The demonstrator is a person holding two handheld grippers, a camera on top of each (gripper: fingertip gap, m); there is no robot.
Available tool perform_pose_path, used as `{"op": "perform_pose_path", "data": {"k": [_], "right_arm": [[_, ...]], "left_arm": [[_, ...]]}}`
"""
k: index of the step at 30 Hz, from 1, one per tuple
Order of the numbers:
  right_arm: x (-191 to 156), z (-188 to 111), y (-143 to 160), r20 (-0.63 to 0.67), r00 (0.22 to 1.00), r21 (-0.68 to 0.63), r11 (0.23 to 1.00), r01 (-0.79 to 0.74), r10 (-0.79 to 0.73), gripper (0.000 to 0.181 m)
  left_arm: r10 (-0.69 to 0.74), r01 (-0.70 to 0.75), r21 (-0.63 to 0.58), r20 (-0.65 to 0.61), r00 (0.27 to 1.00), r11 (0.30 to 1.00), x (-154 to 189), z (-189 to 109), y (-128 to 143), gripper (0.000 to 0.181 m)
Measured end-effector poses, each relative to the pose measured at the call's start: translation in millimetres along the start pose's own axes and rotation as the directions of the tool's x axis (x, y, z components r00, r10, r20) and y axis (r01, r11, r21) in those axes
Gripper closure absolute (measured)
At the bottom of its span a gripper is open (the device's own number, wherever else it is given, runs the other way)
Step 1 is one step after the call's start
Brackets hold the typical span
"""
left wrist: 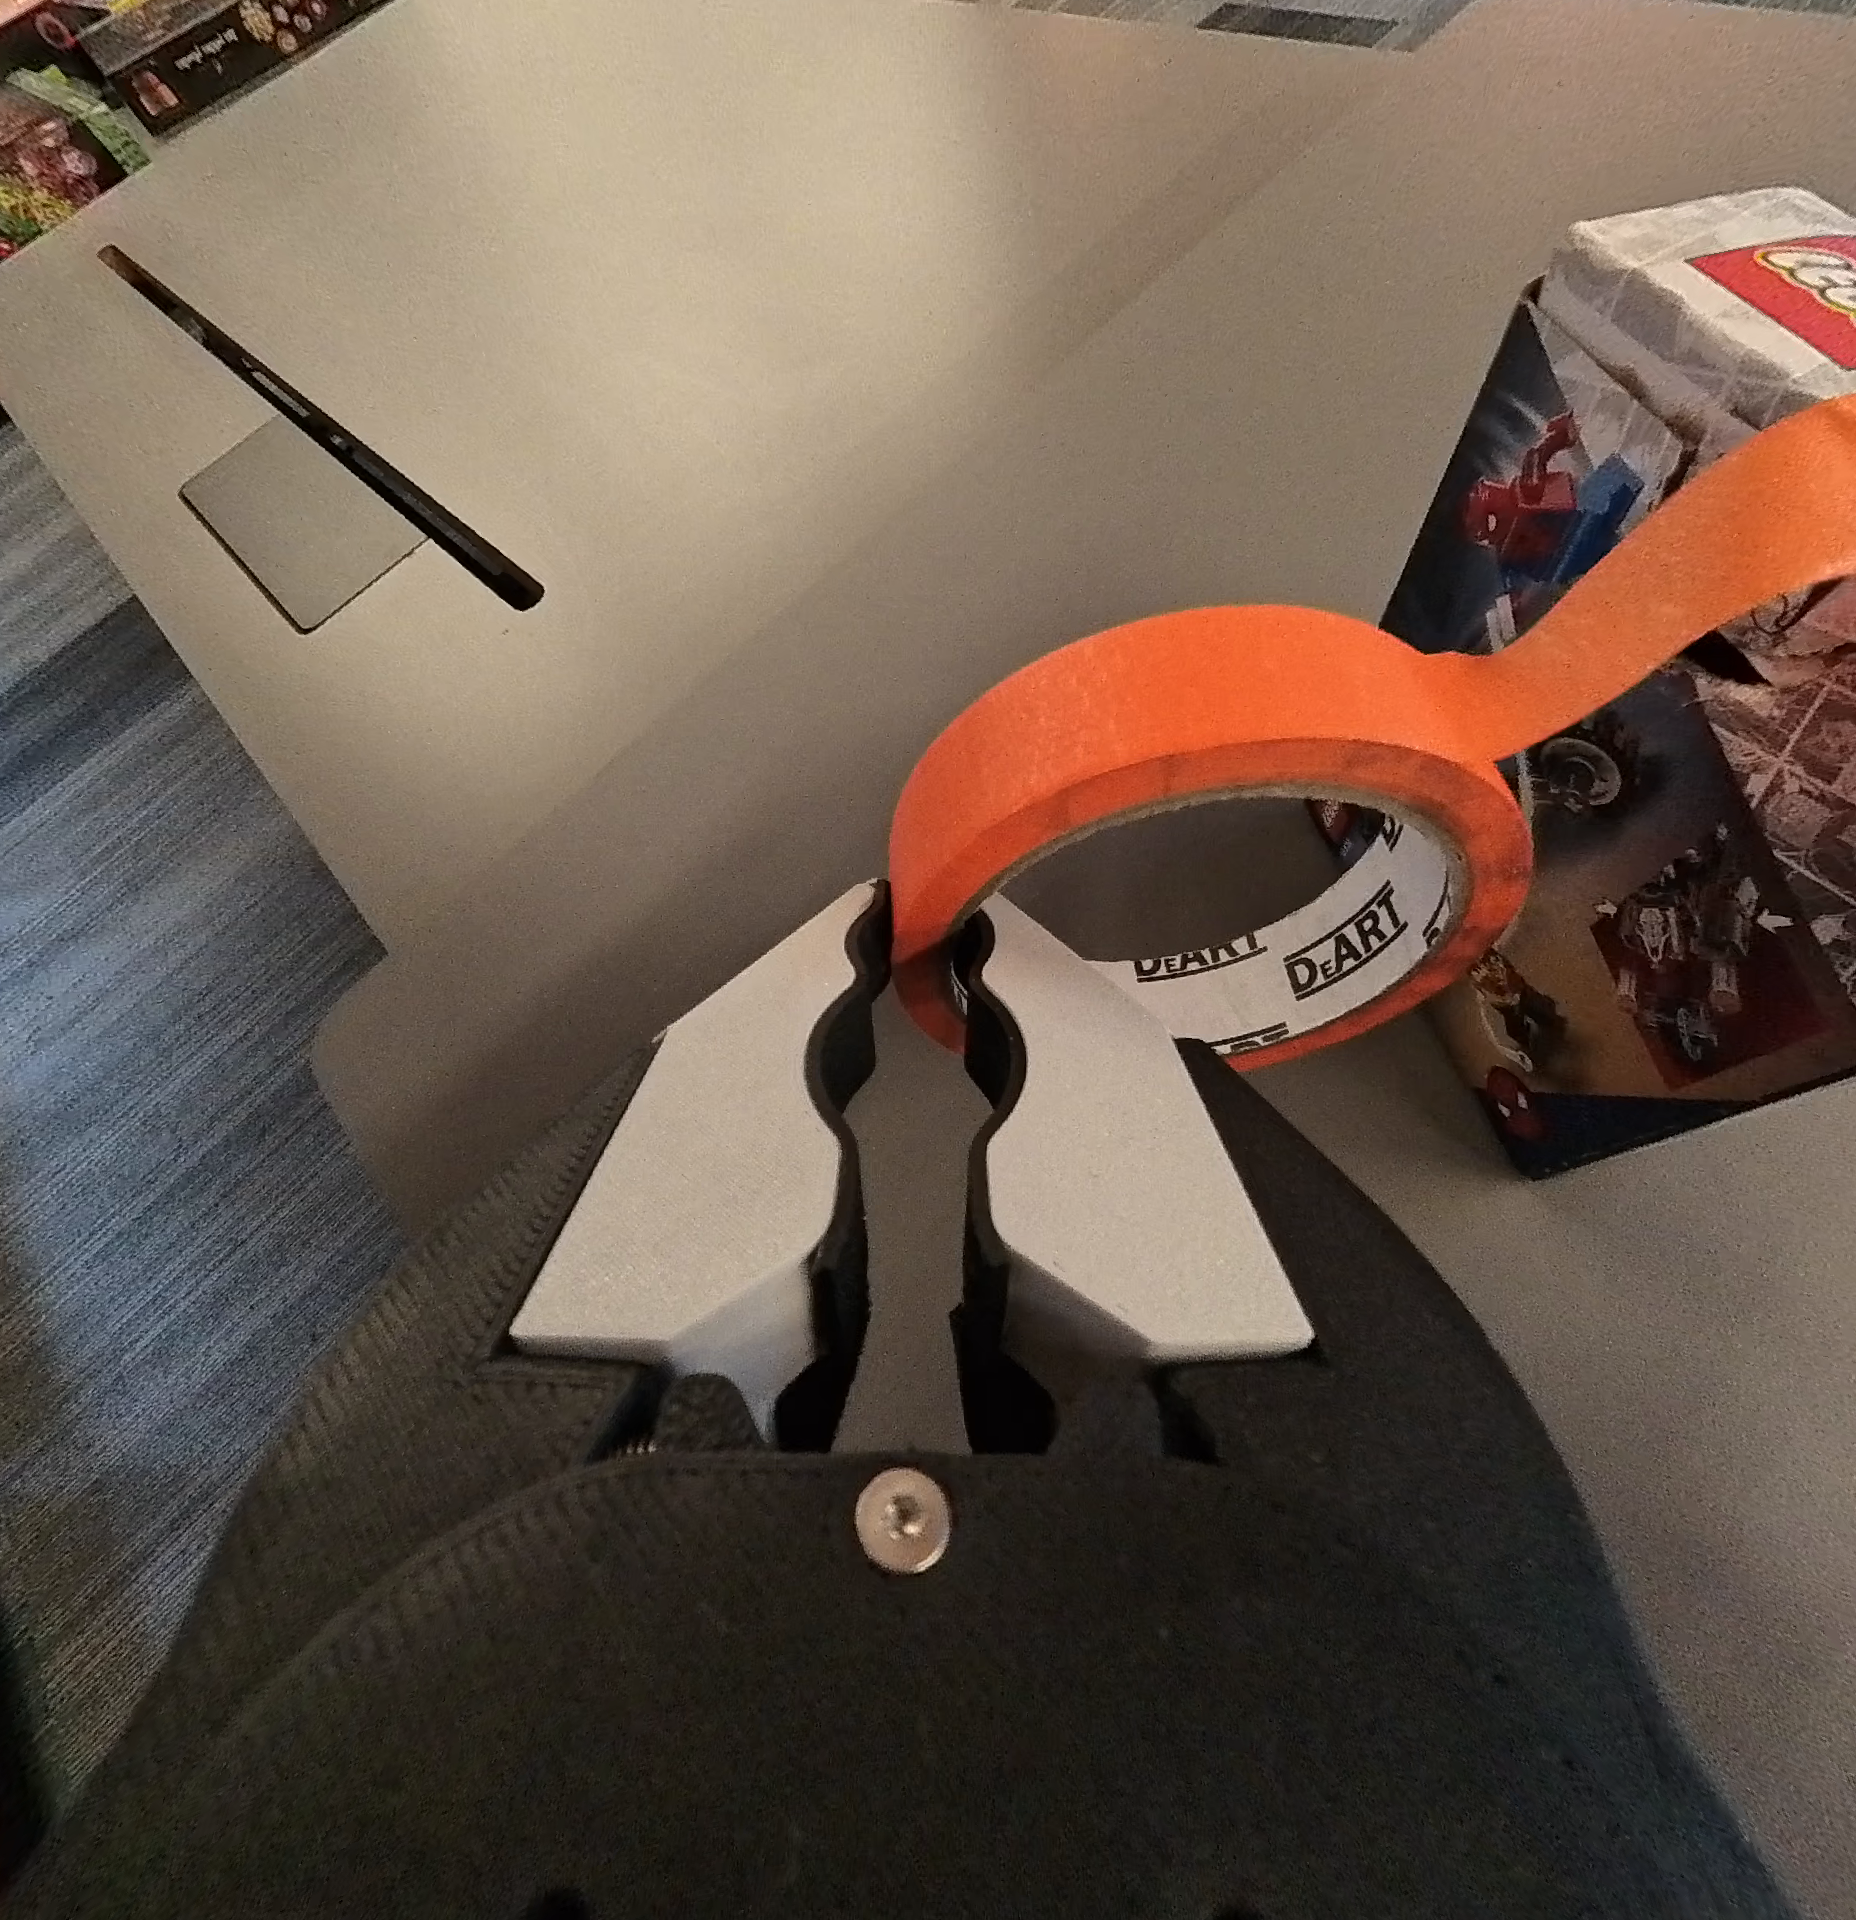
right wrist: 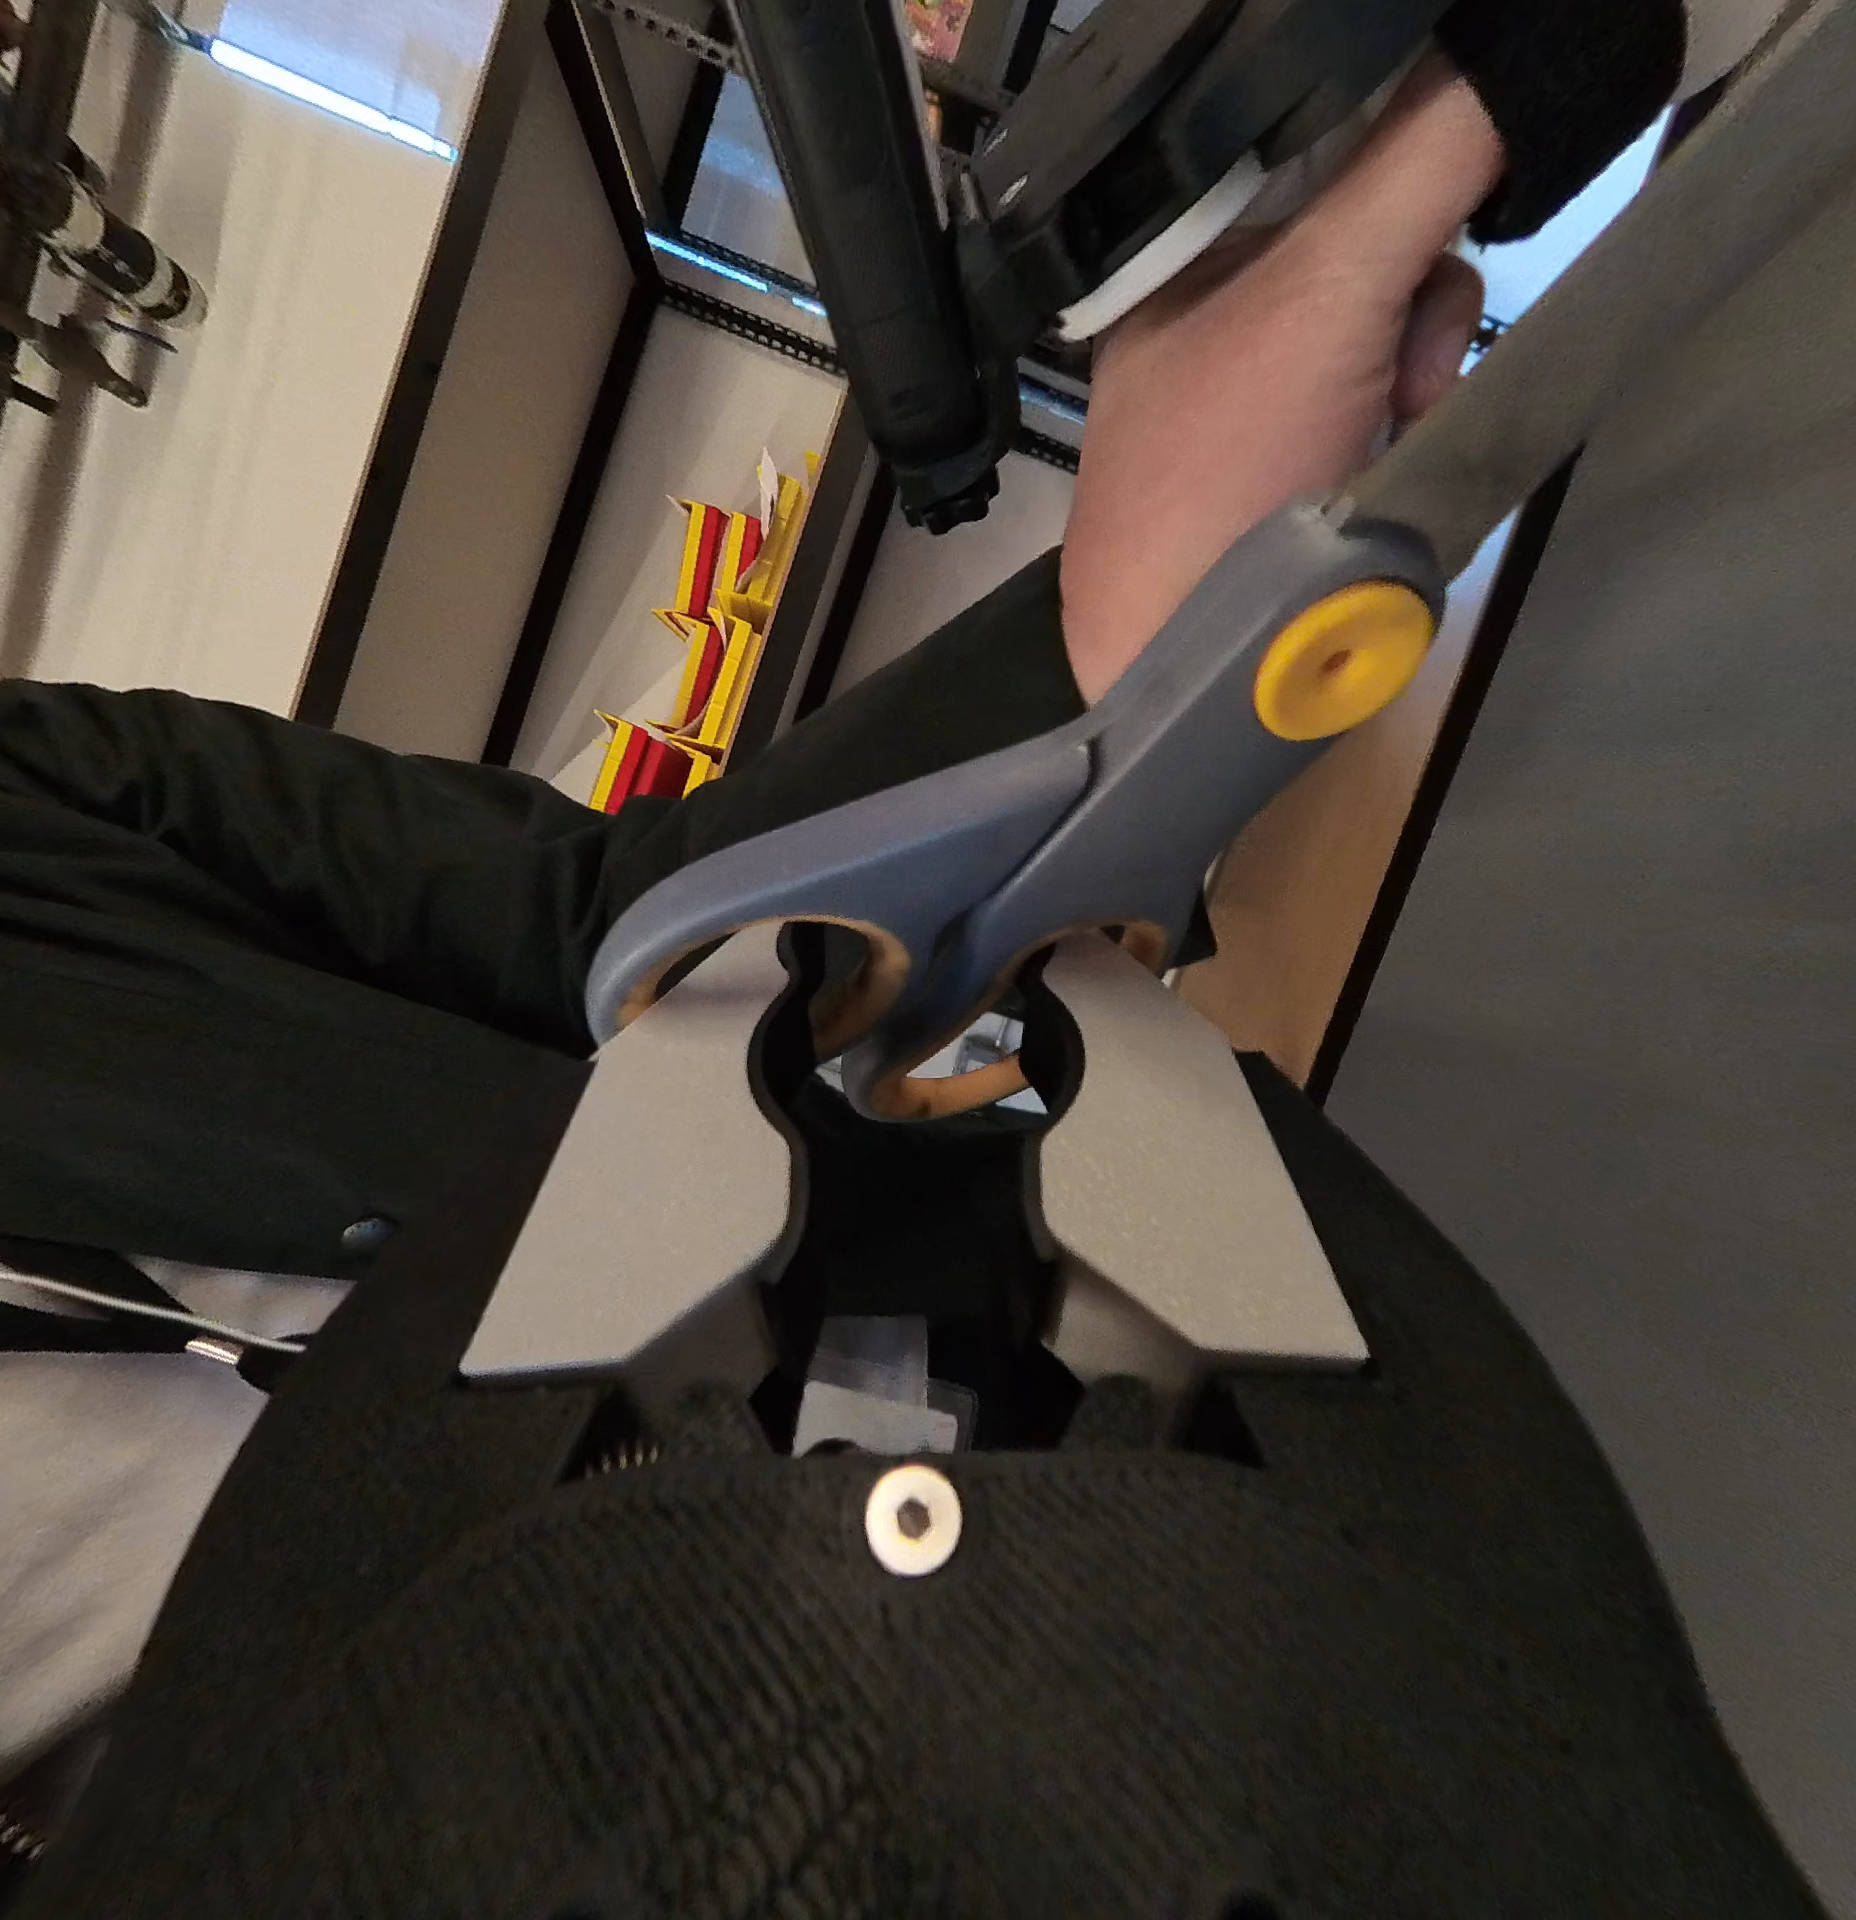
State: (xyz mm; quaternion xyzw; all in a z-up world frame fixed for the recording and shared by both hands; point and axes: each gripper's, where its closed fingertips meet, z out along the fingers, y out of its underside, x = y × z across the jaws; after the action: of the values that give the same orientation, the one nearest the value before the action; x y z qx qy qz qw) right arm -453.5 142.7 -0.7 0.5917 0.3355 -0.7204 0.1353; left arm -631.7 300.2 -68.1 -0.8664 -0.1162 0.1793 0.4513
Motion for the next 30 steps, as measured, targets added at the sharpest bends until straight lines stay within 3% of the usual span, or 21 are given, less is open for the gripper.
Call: {"op": "perform_pose_path", "data": {"k": [30], "right_arm": [[-3,-5,35,-0.054,0.999,-0.056,0.998,-0.011,0.008,0.144]], "left_arm": [[0.017,-0.017,0.0,-0.012,1.0,1.0,3,-3,1,0.172]]}}
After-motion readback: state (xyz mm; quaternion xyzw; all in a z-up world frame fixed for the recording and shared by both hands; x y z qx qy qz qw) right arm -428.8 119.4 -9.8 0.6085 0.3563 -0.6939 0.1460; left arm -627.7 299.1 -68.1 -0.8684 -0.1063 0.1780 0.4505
